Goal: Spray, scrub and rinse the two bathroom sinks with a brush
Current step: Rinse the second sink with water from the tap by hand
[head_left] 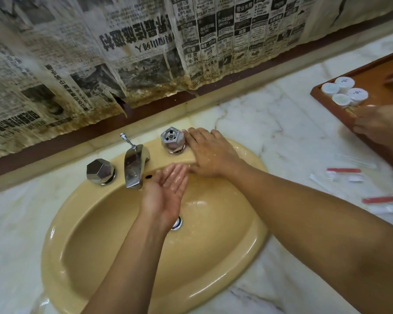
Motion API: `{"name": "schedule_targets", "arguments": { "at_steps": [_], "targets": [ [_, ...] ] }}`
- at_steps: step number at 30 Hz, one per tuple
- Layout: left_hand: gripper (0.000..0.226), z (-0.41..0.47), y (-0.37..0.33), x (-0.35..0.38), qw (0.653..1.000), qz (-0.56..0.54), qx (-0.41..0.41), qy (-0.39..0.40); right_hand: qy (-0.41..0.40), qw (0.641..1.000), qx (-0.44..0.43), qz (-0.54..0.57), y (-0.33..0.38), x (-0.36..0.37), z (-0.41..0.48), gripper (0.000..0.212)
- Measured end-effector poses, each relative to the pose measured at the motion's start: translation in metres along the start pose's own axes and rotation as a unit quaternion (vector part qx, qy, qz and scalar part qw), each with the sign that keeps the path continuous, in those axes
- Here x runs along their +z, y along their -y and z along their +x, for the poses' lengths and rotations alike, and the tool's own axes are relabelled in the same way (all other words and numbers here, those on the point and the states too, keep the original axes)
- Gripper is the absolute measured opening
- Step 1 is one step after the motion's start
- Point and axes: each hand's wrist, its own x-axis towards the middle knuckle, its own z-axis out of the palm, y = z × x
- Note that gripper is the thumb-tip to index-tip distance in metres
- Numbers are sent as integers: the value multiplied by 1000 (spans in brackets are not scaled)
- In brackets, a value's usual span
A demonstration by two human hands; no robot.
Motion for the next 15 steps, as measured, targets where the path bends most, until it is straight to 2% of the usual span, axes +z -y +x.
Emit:
{"name": "schedule_targets", "arguments": {
  "at_steps": [4,6,12,15],
  "targets": [
    [31,3,-3,-57,992,-49,-42,-112,-27,1000,3,-15,14,12,-24,84],
    [31,11,-9,-74,986,-67,-58,-142,-37,999,-11,-10,20,18,-41,77],
    [23,30,-18,-61,980,-74,-101,-156,-60,996,-8,66,23,23,-53,68],
    [27,38,-14,-38,984,-84,-94,-123,-66,993,-9,96,21,23,-58,64]
  ]
}}
